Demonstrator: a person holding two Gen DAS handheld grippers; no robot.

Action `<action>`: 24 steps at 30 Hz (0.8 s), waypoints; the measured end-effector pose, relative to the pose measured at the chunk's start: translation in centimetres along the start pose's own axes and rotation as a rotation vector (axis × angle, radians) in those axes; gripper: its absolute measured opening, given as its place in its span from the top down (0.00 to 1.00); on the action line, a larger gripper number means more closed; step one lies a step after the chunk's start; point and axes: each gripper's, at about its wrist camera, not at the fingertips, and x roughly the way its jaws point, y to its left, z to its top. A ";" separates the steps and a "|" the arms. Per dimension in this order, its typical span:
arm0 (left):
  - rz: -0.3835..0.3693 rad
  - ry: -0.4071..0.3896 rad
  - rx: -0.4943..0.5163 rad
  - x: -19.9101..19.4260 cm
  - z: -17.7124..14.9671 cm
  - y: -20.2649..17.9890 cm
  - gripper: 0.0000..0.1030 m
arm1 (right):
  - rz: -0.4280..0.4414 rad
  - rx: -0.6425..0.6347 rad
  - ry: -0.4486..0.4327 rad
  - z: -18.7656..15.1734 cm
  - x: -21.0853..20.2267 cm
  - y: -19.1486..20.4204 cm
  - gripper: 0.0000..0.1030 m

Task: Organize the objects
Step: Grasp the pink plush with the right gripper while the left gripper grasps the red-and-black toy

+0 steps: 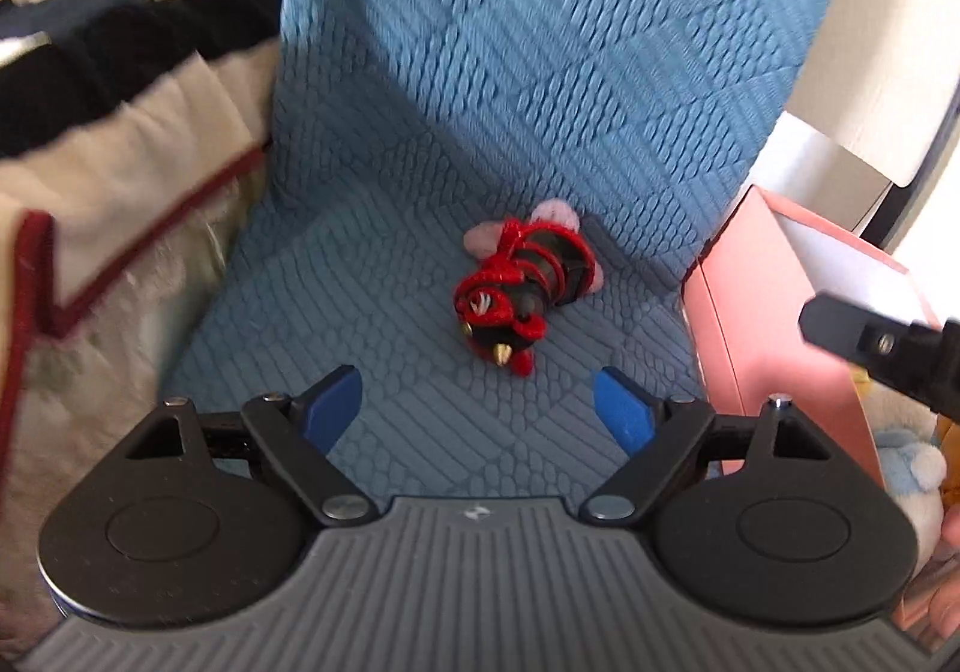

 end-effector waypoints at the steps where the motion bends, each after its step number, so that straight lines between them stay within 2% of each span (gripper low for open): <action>1: 0.003 0.010 -0.005 0.6 0.1 0.0 0.15 | -0.005 0.002 -0.001 0.2 0.4 0.0 0.14; 6: 0.014 0.043 -0.002 2.7 1.3 -0.1 0.15 | 0.004 0.038 0.034 1.3 3.2 0.2 0.15; 11: 0.035 0.056 0.014 4.3 3.0 0.1 0.15 | 0.019 0.019 0.045 2.7 6.2 1.2 0.15; 15: 0.032 0.068 0.025 5.3 4.4 0.6 0.15 | 0.026 -0.005 0.039 3.8 8.3 1.6 0.21; 19: 0.043 0.060 0.029 6.2 5.2 1.1 0.15 | 0.044 0.006 0.078 4.7 10.7 1.5 0.37; 21: 0.024 0.083 0.013 7.0 5.5 1.5 0.15 | 0.061 0.026 0.107 4.9 11.9 1.3 0.46; 24: 0.003 0.113 0.012 8.0 5.8 1.9 0.15 | 0.079 0.033 0.148 4.9 13.4 1.1 0.53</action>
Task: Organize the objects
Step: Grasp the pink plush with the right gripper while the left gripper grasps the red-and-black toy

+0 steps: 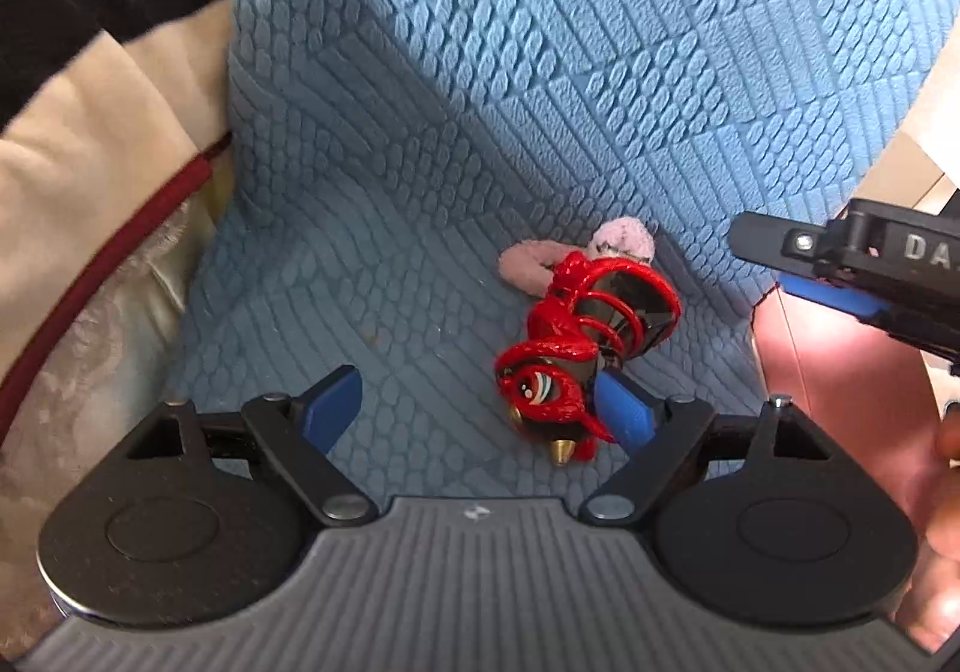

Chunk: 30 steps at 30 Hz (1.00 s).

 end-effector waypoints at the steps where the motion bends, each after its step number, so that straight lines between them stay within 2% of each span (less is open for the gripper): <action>1: -0.009 0.004 0.017 0.2 0.1 0.0 0.15 | 0.006 0.001 0.015 0.0 0.5 0.0 0.56; 4: -0.025 0.008 0.051 0.8 0.5 -0.1 0.16 | 0.030 0.013 0.053 0.3 1.8 -0.2 0.61; 13: -0.124 0.057 0.065 3.0 1.3 -0.5 0.17 | 0.081 0.063 0.160 0.9 6.2 -1.1 0.61; 19: -0.188 0.081 0.050 3.7 1.6 -1.0 0.32 | 0.115 0.119 0.199 1.2 7.7 -2.1 0.61; 24: -0.178 0.086 0.054 4.1 1.5 -1.3 0.33 | 0.116 0.096 0.217 1.1 9.3 -1.8 0.61; 30: -0.194 0.111 -0.001 4.4 1.6 -0.3 0.33 | 0.127 0.097 0.224 1.0 10.6 -2.0 0.61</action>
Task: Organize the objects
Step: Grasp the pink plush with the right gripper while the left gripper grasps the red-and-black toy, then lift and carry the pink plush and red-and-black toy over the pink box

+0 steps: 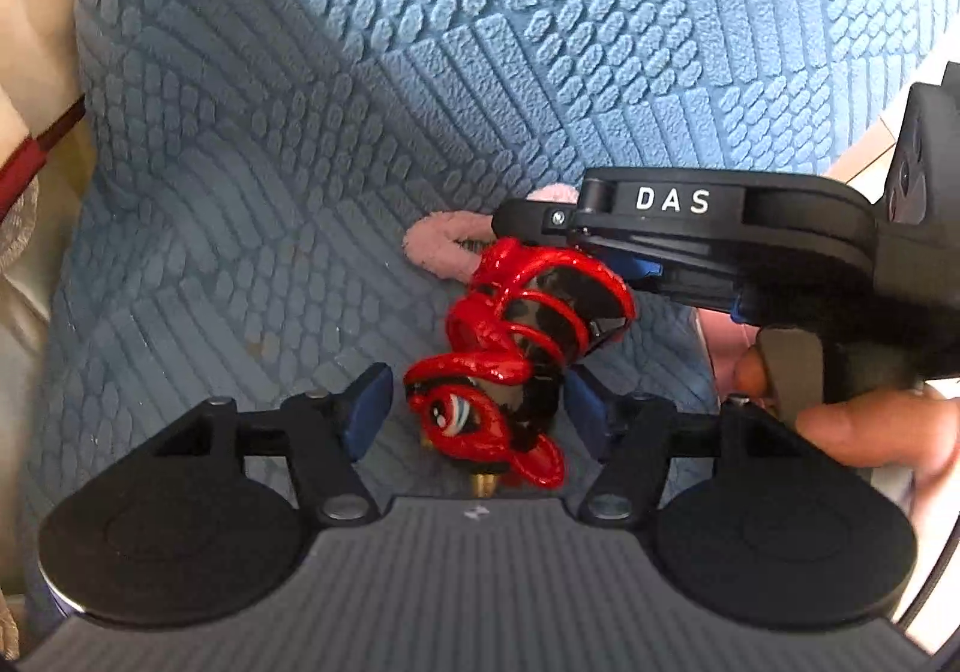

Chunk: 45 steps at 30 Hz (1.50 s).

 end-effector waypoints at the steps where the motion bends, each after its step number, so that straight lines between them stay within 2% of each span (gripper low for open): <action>1: -0.002 0.001 -0.004 0.0 -0.1 0.1 0.33 | -0.001 0.008 -0.004 0.0 -0.1 -0.1 0.65; 4: -0.012 0.016 -0.003 0.5 -0.3 0.0 0.33 | -0.024 0.000 -0.009 -0.1 -0.2 0.5 0.66; 9: -0.023 0.007 0.009 0.9 -0.6 -0.3 0.33 | -0.067 -0.014 -0.070 0.4 -1.3 1.4 0.66; 13: -0.036 0.008 -0.031 1.5 -0.7 0.1 0.33 | -0.100 -0.004 -0.092 0.8 -2.4 1.2 0.66; 20: -0.012 -0.009 -0.049 2.1 -0.7 0.2 0.33 | -0.171 0.008 -0.070 1.0 -2.6 0.0 0.66; 23: -0.018 -0.012 -0.073 2.5 -0.6 0.4 0.33 | -0.182 0.008 -0.069 1.2 -2.5 -0.4 0.66; 33: -0.012 -0.021 -0.046 3.2 -0.1 0.1 0.36 | -0.191 0.019 -0.069 0.7 -3.2 -1.8 0.66; 36: 0.020 -0.028 -0.049 2.7 0.0 0.3 0.36 | -0.198 0.004 -0.056 -0.5 -3.4 -1.5 0.66; 45: 0.063 -0.101 -0.129 0.6 0.5 2.2 0.36 | -0.233 -0.045 -0.074 -1.2 -4.7 -1.4 0.66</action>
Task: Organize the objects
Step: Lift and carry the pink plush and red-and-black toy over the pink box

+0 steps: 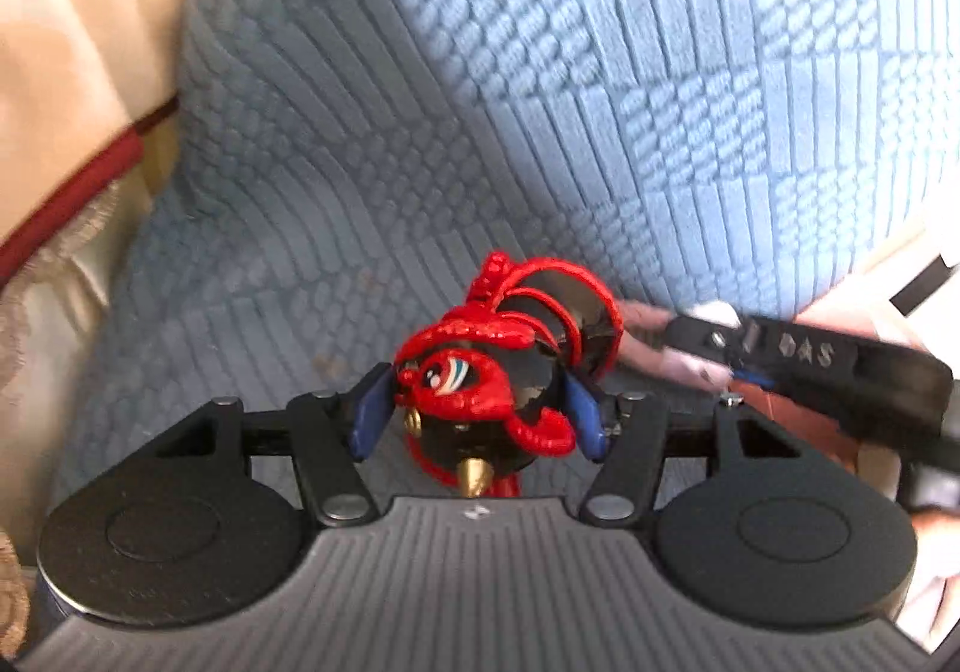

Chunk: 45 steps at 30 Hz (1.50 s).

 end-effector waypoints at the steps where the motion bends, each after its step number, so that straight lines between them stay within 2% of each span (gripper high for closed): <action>1: 0.004 -0.005 -0.005 -0.3 0.0 0.2 0.36 | -0.004 -0.002 -0.002 -0.1 -0.3 -0.2 0.66; 5: 0.001 -0.027 -0.028 -1.5 0.2 1.0 0.36 | -0.005 -0.030 -0.005 -1.2 -1.7 -0.3 0.66; 19: 0.029 -0.051 -0.032 -4.9 -2.9 1.5 0.36 | -0.008 -0.119 -0.003 -7.8 -7.7 1.2 0.66; 20: 0.031 -0.050 -0.031 -5.3 -3.2 1.5 0.36 | -0.015 -0.133 -0.006 -7.4 -7.6 1.7 0.66; 22: 0.029 -0.048 -0.031 -5.9 -3.7 1.5 0.36 | -0.027 -0.154 -0.012 -8.7 -8.4 1.7 0.66; 28: 0.040 -0.032 -0.046 -7.9 -5.8 1.8 0.36 | -0.019 -0.148 -0.005 -9.5 -9.2 2.7 0.66; 32: 0.018 -0.018 -0.047 -9.2 -7.3 2.0 0.36 | -0.006 -0.130 -0.011 -10.3 -10.6 2.5 0.66; 41: 0.015 -0.023 -0.020 -13.0 -9.5 0.4 0.37 | 0.004 -0.131 0.008 -12.6 -13.9 3.3 0.66; 45: 0.004 -0.022 -0.041 -14.5 -9.9 -0.4 0.38 | 0.006 -0.138 0.020 -13.1 -15.4 3.7 0.66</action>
